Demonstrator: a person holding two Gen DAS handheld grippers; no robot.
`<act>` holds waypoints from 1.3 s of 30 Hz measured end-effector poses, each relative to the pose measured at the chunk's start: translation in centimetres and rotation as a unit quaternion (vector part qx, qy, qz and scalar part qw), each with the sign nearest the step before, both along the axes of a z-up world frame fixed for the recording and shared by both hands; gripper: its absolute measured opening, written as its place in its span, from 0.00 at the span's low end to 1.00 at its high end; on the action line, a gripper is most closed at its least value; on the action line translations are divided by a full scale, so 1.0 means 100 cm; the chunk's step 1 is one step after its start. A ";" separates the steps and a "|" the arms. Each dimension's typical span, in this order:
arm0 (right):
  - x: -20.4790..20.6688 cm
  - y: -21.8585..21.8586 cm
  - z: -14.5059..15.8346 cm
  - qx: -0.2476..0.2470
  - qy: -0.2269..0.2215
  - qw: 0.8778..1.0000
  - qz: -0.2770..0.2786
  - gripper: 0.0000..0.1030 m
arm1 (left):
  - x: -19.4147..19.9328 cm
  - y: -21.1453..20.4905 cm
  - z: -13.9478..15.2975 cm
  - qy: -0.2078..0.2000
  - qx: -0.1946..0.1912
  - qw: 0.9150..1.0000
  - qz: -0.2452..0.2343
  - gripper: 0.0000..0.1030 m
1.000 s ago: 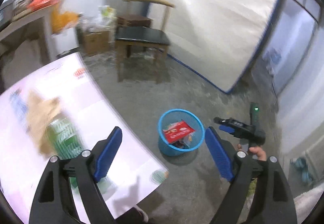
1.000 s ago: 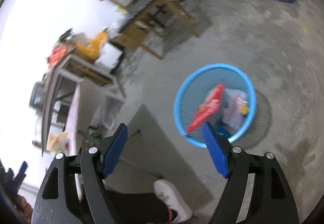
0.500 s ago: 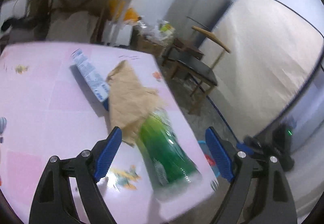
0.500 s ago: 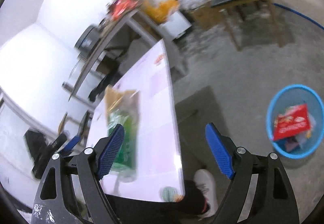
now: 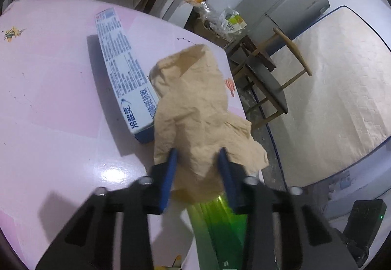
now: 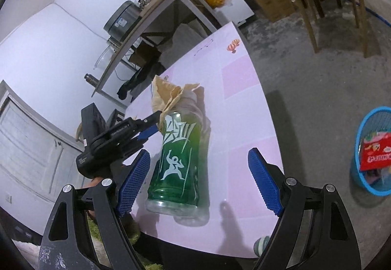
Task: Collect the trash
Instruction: 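Grasp the beige cloth with the left tool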
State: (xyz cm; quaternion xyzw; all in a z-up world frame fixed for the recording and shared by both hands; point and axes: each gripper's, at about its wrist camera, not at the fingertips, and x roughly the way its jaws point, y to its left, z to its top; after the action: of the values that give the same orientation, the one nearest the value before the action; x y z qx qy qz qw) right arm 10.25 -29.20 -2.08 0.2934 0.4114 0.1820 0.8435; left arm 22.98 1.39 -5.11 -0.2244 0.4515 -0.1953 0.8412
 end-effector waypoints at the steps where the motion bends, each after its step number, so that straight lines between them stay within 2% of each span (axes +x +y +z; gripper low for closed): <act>1: 0.000 0.001 0.000 -0.001 0.002 1.000 -0.001 0.76 | -0.002 -0.002 -0.001 0.001 0.006 1.000 -0.003 0.10; 3: -0.001 0.002 0.002 0.000 0.003 1.000 -0.001 0.76 | -0.007 -0.002 -0.004 0.003 0.017 1.000 -0.010 0.02; 9: -0.003 0.010 0.012 -0.010 -0.009 1.000 -0.001 0.76 | -0.030 0.012 -0.003 -0.006 0.027 0.999 -0.023 0.01; 14: -0.007 0.022 0.022 -0.027 -0.025 0.999 0.011 0.76 | -0.072 0.028 0.001 -0.025 0.063 0.997 -0.047 0.01; 16: -0.007 0.030 0.028 -0.029 -0.032 0.999 0.019 0.71 | -0.091 0.034 0.000 -0.036 0.095 0.993 -0.055 0.01; 19: -0.008 0.051 0.036 -0.041 -0.041 0.997 0.041 0.55 | -0.116 0.045 -0.005 -0.051 0.143 0.986 -0.062 0.01; 21: -0.006 0.074 0.039 -0.054 -0.045 0.995 0.068 0.42 | -0.132 0.053 -0.010 -0.061 0.171 0.981 -0.065 0.01; 26: 0.001 0.156 0.036 -0.086 -0.045 0.984 0.153 0.17 | -0.163 0.064 -0.022 -0.080 0.222 0.969 -0.079 0.01; 31: 0.020 0.229 0.017 -0.089 -0.027 0.969 0.230 0.08 | -0.202 0.068 -0.027 -0.103 0.249 0.957 -0.109 0.01; 35: 0.032 0.263 -0.009 -0.133 0.006 0.959 0.251 0.03 | -0.221 0.080 -0.022 -0.115 0.238 0.959 -0.105 0.01; 39: 0.025 0.273 -0.032 -0.156 0.041 0.950 0.269 0.02 | -0.220 0.110 -0.019 -0.103 0.199 0.973 -0.060 0.01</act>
State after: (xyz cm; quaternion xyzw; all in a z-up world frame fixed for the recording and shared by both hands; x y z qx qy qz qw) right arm 12.76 -1.89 -5.32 0.0435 0.5323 0.3233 0.7812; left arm 0.95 12.37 -6.99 -0.0033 0.4045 -0.1737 0.8979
